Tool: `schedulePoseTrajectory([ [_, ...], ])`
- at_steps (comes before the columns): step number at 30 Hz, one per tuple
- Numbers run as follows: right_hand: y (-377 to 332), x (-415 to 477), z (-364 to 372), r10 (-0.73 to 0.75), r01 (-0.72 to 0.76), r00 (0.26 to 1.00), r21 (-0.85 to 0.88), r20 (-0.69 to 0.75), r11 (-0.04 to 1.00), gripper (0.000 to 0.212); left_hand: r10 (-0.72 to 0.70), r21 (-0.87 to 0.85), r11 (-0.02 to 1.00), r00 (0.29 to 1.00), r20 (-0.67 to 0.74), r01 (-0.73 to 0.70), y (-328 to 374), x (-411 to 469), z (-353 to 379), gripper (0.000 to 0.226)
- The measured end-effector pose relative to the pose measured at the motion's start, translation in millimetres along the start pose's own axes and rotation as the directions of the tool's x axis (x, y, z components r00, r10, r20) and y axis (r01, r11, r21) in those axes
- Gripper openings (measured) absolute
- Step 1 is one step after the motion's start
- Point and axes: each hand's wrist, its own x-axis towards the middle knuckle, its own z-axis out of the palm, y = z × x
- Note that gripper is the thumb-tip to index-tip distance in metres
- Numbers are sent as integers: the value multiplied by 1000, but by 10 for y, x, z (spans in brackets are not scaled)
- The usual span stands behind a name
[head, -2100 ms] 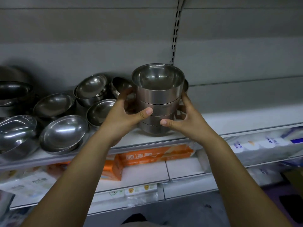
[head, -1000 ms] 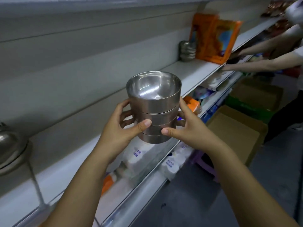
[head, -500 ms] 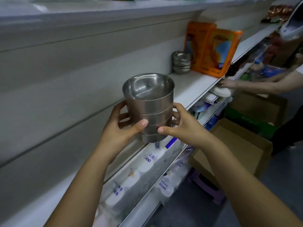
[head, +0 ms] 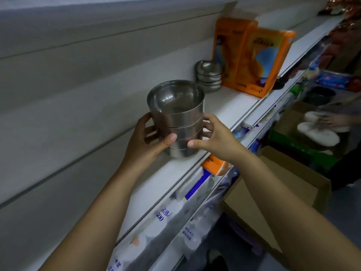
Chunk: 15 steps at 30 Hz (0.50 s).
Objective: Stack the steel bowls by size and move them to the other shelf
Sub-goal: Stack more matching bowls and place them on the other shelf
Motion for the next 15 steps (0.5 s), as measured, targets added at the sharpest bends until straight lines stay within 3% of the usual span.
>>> schedulePoseTrajectory([
  [3, 78, 300, -222, -2, 2, 999, -6, 39, 1000, 102, -9, 11, 1000, 1000, -20, 9, 21, 261, 185, 100],
  [9, 233, 899, -766, -47, 51, 993, -35, 106, 998, 93, -49, -1, 999, 996, -77, 49, 126, 814, 628, 84],
  [15, 398, 1560, -1073, -111, 102, 981, 63, 159, 993, 83, -67, -19, 998, 989, -131, 65, 90, 1320, 918, 96],
])
